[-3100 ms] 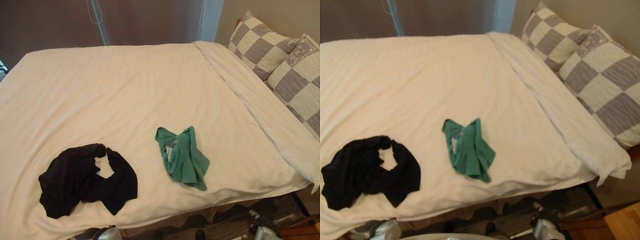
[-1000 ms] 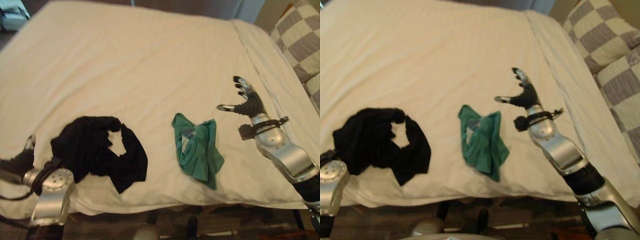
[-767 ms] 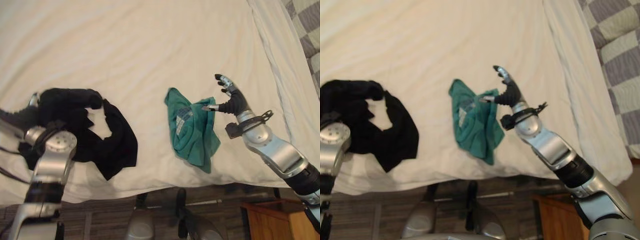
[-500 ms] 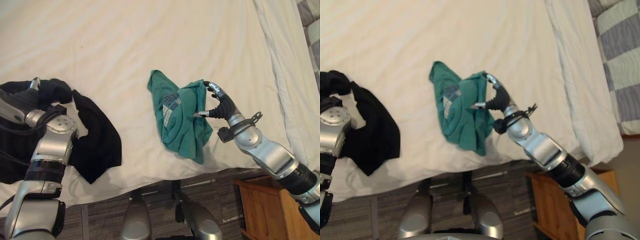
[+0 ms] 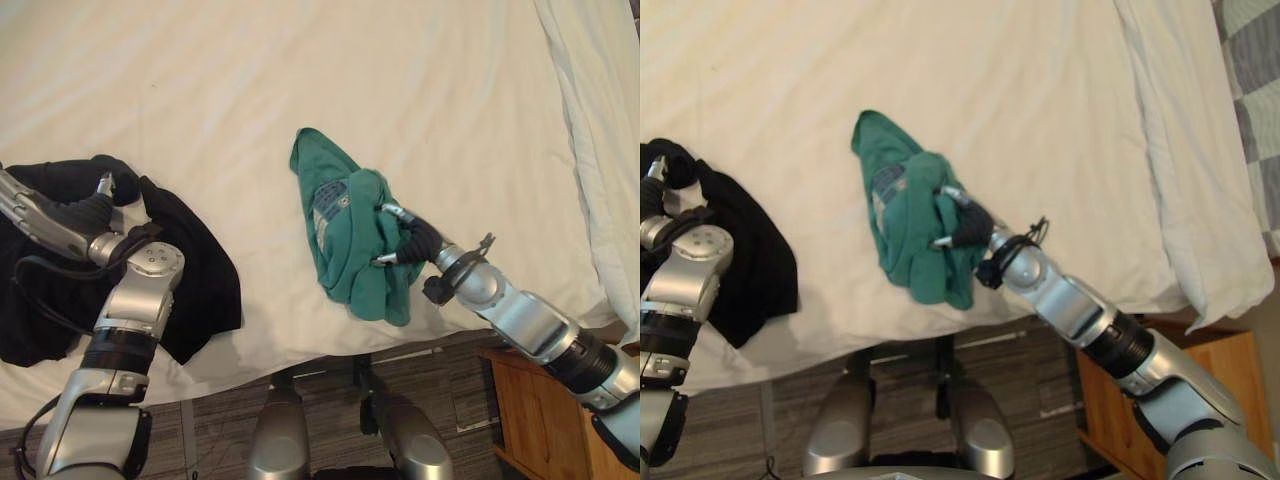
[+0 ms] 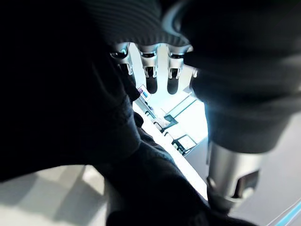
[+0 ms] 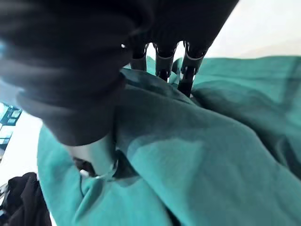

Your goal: Tidy up the quilt and then pick up the clothes from the bed and put them into the laundry hamper.

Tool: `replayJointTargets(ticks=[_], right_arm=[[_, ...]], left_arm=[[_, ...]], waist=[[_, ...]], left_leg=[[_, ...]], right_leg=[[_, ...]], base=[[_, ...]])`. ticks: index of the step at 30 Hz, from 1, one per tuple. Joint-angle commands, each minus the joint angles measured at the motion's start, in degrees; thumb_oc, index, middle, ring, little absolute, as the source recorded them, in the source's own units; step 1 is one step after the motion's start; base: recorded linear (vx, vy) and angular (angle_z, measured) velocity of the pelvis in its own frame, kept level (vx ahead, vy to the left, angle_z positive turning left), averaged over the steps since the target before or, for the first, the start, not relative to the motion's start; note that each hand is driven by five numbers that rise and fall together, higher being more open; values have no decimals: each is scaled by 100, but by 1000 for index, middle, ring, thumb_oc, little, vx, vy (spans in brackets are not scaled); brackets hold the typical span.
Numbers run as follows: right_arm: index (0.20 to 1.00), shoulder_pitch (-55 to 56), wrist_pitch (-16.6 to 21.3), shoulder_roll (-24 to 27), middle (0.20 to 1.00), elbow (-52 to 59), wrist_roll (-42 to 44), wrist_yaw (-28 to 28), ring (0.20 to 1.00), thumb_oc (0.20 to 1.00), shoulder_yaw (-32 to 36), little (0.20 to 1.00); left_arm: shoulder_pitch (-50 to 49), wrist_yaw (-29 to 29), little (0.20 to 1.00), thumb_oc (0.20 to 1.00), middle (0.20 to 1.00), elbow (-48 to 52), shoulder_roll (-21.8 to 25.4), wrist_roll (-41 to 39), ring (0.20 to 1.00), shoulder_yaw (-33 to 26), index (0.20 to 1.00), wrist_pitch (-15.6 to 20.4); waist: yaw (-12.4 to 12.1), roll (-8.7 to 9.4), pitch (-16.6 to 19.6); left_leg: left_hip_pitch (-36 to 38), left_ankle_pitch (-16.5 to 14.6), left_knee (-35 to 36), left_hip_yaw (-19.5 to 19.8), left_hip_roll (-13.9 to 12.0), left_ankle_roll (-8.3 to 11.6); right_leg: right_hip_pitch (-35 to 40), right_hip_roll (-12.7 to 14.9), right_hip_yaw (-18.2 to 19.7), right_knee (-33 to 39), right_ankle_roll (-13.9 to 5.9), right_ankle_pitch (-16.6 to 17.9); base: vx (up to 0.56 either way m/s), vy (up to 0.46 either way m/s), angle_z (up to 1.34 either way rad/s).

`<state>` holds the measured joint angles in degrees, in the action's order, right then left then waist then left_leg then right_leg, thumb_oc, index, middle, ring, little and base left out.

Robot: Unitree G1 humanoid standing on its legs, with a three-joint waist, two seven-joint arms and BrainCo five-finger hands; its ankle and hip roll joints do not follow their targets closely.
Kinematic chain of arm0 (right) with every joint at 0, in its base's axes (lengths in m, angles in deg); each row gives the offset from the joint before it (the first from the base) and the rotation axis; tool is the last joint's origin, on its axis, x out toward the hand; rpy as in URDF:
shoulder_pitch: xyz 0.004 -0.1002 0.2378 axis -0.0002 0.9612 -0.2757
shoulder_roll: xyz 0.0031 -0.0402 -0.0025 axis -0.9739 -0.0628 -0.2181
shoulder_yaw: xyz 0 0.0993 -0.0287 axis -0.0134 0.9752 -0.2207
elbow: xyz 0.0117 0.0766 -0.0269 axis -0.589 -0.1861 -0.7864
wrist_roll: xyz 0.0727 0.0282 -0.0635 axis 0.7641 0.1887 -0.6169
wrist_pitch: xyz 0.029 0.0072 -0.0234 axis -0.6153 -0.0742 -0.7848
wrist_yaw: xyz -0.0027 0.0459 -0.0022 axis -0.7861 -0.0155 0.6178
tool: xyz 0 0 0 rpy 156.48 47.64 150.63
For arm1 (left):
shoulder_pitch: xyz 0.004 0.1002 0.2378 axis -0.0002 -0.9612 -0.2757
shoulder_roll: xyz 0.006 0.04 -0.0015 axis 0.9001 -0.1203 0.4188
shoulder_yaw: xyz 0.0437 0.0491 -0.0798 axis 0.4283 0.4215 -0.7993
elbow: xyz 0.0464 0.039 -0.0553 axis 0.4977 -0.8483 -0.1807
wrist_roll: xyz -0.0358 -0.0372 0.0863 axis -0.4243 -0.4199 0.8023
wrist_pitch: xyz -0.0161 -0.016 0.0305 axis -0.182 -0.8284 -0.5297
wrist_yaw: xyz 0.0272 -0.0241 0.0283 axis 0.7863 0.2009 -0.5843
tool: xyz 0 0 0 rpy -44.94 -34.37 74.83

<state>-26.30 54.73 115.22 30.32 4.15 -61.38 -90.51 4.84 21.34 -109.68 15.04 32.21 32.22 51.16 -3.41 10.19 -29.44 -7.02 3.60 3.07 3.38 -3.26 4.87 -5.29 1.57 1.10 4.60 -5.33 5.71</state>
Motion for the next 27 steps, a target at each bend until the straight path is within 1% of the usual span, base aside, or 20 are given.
replayJointTargets(ticks=[1, 5, 12, 14, 16, 20, 21, 23, 24, 25, 27], right_arm=[[200, -338, 112, -282, 200, 169, -286, -295, 200, 200, -334, 200], [200, -312, 90, -434, 200, 39, -506, -355, 200, 200, -504, 200], [200, -300, 136, -376, 200, -25, -587, -278, 200, 200, -452, 200], [200, -288, 141, -368, 200, -96, -596, -202, 200, 200, -393, 200], [200, -265, 121, -357, 200, -135, -608, -151, 200, 200, -329, 200], [200, -277, 39, -362, 200, -198, -690, -149, 200, 200, -244, 200], [200, -271, 12, -374, 200, -215, -726, -160, 200, 200, -207, 200], [200, -288, -74, -412, 200, -197, -768, -185, 200, 200, -181, 200], [200, -284, -69, -406, 200, -204, -769, -186, 200, 200, -170, 200], [200, -283, -85, -401, 200, -197, -777, -186, 200, 200, -148, 200], [200, -235, -118, -409, 200, -187, -813, -183, 200, 200, -107, 200]], left_arm=[[146, -316, 1000, 1000, 1000, -81, -76, 193, 1000, -59, 1000, 173], [120, -338, 1000, 1000, 1000, -206, -167, 206, 1000, -87, 1000, 254], [81, -302, 1000, 1000, 1000, -252, -210, 106, 1000, -134, 1000, 291], [36, -183, 1000, 1000, 1000, -201, -244, 132, 1000, -167, 1000, 315], [10, -102, 1000, 1000, 1000, -84, -219, 177, 1000, -162, 1000, 242], [91, -29, 1000, 1000, 1000, 9, -198, -47, 1000, -82, 1000, -132], [126, -109, 1000, 1000, 1000, -3, -202, -144, 1000, -61, 1000, -387], [112, -219, 1000, 1000, 1000, -72, -254, -264, 1000, -40, 1000, -565], [90, -228, 1000, 1000, 1000, -65, -259, -242, 1000, -61, 1000, -624], [5, -311, 1000, 1000, 1000, 11, -282, -177, 1000, -108, 1000, -800], [-171, -412, 1000, 1000, 1000, 100, -299, 7, 1000, -153, 1000, -1035]], waist=[[-121, 101, 76], [-122, 69, 17], [-92, 30, -34], [-87, 1, -34], [-85, -39, -34], [-74, -118, -34], [-69, -133, -35], [-78, -140, -35], [-85, -137, -35], [-105, -137, -35], [-137, -149, -35]], left_leg=[[-263, -565, -300, 277, 84, -173], [-315, -505, -224, 263, 81, -174], [-436, -426, -144, 242, 103, -180], [-454, -424, -150, 246, 125, -180], [-458, -418, -147, 263, 147, -183], [-461, -413, -159, 262, 173, -190], [-466, -427, -184, 263, 178, -194], [-468, -444, -213, 281, 194, -199], [-464, -447, -218, 276, 195, -201], [-454, -450, -217, 275, 202, -205], [-430, -464, -229, 281, 214, -212]], right_leg=[[-275, 233, 54, -230, -226, -228], [-360, 227, 41, -216, -208, -207], [-522, 227, 59, -237, -201, -200], [-557, 241, 64, -265, -197, -215], [-577, 249, 68, -296, -191, -230], [-601, 276, 60, -348, -188, -258], [-602, 277, 58, -360, -181, -273], [-585, 278, 58, -368, -188, -287], [-578, 282, 51, -366, -188, -288], [-560, 287, 43, -353, -184, -288], [-533, 293, 26, -356, -178, -297]], base=[[0, 0, 0], [-20, 31, 5], [-21, 24, 2], [0, 0, 0], [0, 0, 0], [1, 25, 3], [0, 0, 0], [0, 0, 0], [31, -31, 0], [38, -37, -1], [47, -41, 0]])
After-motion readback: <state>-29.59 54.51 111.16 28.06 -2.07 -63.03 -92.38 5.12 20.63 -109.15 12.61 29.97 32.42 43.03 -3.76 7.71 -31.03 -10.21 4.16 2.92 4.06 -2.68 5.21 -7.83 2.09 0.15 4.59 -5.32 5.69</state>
